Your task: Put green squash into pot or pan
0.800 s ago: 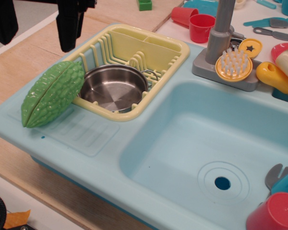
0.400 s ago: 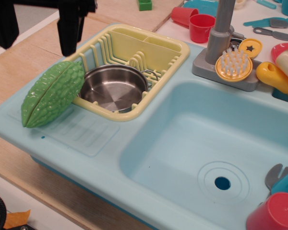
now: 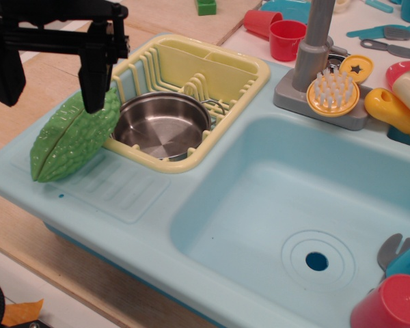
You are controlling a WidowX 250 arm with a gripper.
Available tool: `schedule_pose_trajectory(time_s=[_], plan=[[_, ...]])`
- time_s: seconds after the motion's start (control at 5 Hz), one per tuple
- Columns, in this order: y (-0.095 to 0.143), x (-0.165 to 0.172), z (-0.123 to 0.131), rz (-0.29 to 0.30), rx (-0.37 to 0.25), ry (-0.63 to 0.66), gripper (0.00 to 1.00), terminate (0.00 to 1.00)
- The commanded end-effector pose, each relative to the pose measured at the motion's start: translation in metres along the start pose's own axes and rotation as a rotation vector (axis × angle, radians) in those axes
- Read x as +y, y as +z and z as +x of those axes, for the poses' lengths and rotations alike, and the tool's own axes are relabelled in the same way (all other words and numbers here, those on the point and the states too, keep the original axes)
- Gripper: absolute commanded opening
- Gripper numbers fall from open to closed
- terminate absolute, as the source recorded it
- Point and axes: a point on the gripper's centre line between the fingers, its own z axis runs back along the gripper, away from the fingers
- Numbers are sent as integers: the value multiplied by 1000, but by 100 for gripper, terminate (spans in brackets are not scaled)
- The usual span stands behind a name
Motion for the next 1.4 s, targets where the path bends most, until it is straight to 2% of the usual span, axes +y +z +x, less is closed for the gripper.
schedule_pose_trajectory(time_s=[0.0, 0.2, 0.8, 1.0, 1.2], plan=[[-6, 6, 10, -22, -12, -5, 100, 0], [-16, 8, 18, -53, -4, -23, 100, 0], [-46, 5, 12, -143, 69, -52, 100, 0], [-50, 5, 11, -164, 60, -56, 0, 0], [-49, 2, 15, -167, 55, -74, 0, 0]])
